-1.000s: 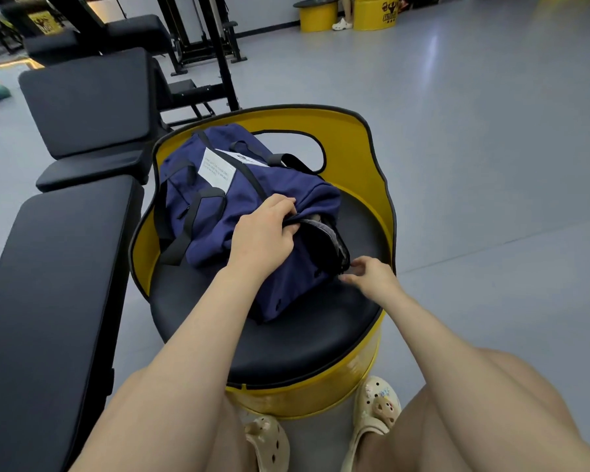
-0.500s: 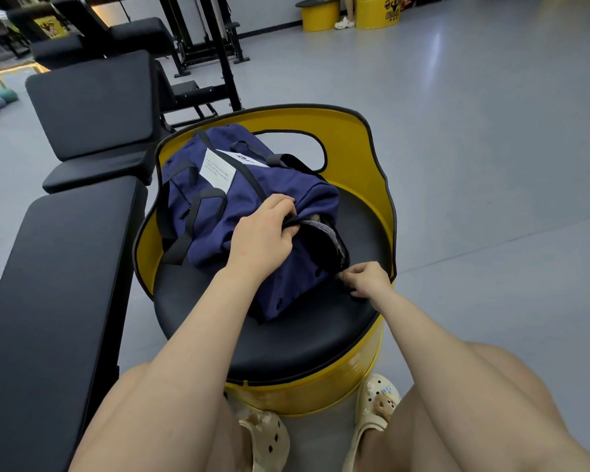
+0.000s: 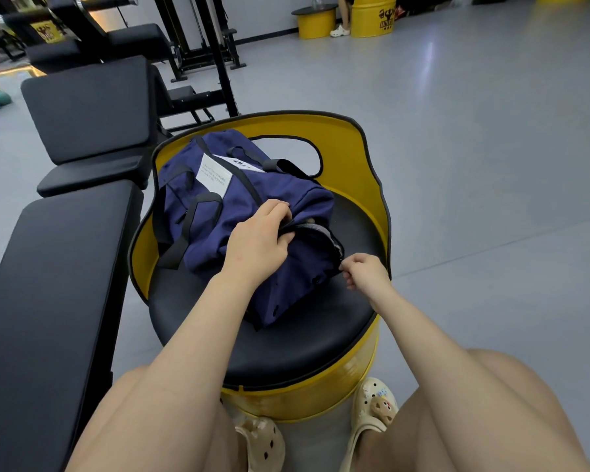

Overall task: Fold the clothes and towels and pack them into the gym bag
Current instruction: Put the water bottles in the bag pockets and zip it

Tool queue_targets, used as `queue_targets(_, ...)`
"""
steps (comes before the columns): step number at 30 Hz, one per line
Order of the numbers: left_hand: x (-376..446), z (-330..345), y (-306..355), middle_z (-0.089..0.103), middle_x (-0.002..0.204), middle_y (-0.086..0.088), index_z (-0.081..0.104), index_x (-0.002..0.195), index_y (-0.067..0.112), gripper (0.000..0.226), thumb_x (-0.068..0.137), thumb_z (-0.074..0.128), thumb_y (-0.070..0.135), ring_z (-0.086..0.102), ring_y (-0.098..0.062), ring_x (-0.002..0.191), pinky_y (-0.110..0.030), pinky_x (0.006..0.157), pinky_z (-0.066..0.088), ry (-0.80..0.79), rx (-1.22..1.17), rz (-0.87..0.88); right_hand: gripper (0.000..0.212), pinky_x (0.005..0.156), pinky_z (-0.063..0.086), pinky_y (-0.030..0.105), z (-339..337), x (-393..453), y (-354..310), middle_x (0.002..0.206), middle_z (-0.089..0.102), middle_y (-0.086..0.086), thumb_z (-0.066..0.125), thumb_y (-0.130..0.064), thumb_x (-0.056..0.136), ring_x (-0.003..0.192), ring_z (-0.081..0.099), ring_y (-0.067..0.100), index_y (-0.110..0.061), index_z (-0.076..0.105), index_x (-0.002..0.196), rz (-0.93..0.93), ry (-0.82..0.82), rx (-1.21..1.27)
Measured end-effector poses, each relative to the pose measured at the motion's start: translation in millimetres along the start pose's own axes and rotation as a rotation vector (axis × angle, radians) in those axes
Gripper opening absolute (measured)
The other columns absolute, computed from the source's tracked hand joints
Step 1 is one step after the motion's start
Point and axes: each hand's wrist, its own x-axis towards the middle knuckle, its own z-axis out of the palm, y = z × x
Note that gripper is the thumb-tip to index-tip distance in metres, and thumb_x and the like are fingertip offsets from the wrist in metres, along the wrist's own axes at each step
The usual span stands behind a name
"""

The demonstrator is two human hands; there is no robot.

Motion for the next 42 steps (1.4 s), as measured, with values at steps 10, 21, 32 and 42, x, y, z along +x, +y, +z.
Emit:
queue_targets(10,5,-3,2,0.056,0.126,0.01,0.058,0.103,0.016,0.02,0.092,0.057,0.033,0.051,-0.012,0.114,-0.028,0.081,0.039,0.0,-0.122,-0.077,0.021,0.06,0.045,0.026,-12,-24,-54,0.065,0.057,-0.004,0.05,-0.014,0.096,0.061,0.05,0.012,-0.018,0.063,0.08,-0.335,-0.017,-0.012)
queue_targets(21,9,-8,5,0.064,0.122,0.006,0.062,0.121,0.023,0.03,0.095,0.053,0.032,0.055,-0.015,0.115,-0.031,0.098,0.041,0.04,-0.281,-0.29,0.017,0.064,0.045,0.023,9,-44,-78,0.071,0.062,-0.005,0.051,-0.023,0.097,0.067,0.055,0.01,-0.017,0.06,0.084,-0.565,0.049,-0.223)
queue_targets(32,-2,-12,19,0.06,0.081,0.002,0.06,0.087,0.014,0.012,0.089,0.062,0.026,0.052,-0.016,0.077,-0.03,0.069,0.043,0.323,-0.186,-0.019,0.01,0.067,0.051,0.029,8,-43,-73,0.074,0.065,-0.006,0.053,-0.023,0.095,0.065,0.058,0.008,-0.02,0.061,0.09,-0.485,-0.041,-0.13)
queue_targets(42,4,4,41,0.07,0.065,-0.004,0.058,0.094,0.012,0.044,0.099,0.033,0.047,0.053,-0.011,0.033,-0.016,0.035,0.034,-0.297,-0.353,-0.442,0.017,0.063,0.043,0.018,-1,-46,-65,0.084,0.062,-0.008,0.045,-0.016,0.098,0.074,0.056,0.006,-0.024,0.059,0.098,-0.58,-0.121,-0.225)
